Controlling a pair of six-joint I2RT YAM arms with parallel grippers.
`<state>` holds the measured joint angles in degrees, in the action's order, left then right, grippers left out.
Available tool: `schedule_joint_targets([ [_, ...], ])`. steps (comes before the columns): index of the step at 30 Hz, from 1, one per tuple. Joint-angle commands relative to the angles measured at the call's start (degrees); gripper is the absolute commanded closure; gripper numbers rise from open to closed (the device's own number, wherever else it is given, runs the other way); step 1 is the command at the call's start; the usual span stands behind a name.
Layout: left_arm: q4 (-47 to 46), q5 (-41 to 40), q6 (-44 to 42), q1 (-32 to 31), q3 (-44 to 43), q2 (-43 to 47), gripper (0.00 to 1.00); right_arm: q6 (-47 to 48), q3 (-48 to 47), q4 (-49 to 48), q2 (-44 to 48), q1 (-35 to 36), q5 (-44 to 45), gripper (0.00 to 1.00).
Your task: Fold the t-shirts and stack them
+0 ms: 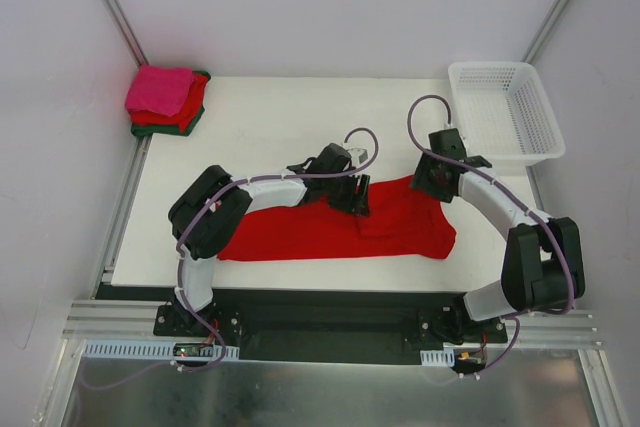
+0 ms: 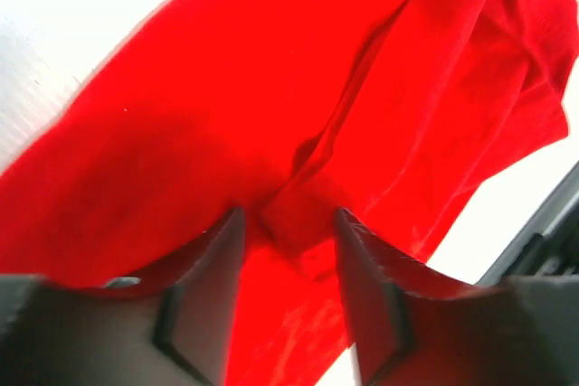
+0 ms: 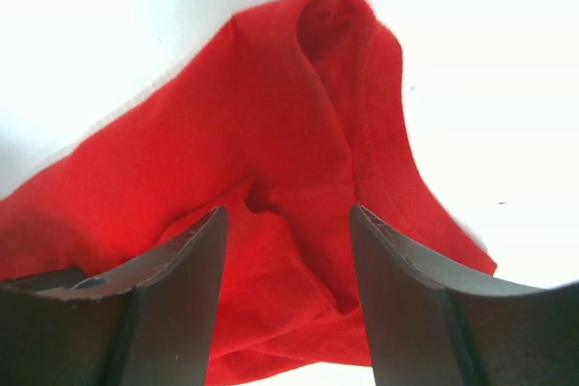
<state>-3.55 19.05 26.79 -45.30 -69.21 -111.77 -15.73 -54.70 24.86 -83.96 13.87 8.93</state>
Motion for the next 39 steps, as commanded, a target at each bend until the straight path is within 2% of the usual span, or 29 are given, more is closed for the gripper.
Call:
schedule_joint_targets([
  [1, 0.12, 0.11, -0.33, 0.3, -0.93, 3.38, 0.28, 1.49, -3.57, 1.41, 3.71, -0.42, 2.76, 0.4],
  [2, 0.3, 0.11, -0.16, 0.21, -0.75, 3.92, 0.18, 1.49, -3.57, 1.68, 4.68, -0.51, 2.85, 0.4],
  [3, 0.3, 0.11, -0.15, 0.3, -0.66, 5.23, 0.04, 1.57, -3.49, 1.94, 5.21, -0.51, 2.76, 0.4],
  [4, 0.39, 0.11, -0.15, 0.21, -0.58, 5.76, 0.01, 1.66, -3.31, 2.38, 5.74, -0.51, 2.59, 0.4],
  [12, 0.83, -0.5, 0.46, -0.23, 3.2, 14.19, 0.01, 0.52, 0.81, 4.93, 13.12, -0.51, 0.04, 0.4],
  [19, 0.74, -3.4, 2.39, -4.53, 9.52, 18.34, 0.01, -0.97, 7.67, 4.93, 19.27, -0.42, -3.3, 0.42],
  [27, -3.92, -7.88, 5.12, -12.79, 14.37, 14.48, 0.01, -1.77, 14.35, 0.11, 18.31, -0.51, -4.8, 0.47],
  [32, -5.24, -10.07, 5.47, -13.5, 14.63, 12.98, 0.01, -0.89, 14.09, -1.13, 16.64, -0.51, -3.83, 0.5],
  [39, -5.06, -13.33, 3.98, -13.5, 14.54, 16.05, 0.01, 0.17, 11.28, -1.75, 13.65, -0.77, -3.39, 0.52],
])
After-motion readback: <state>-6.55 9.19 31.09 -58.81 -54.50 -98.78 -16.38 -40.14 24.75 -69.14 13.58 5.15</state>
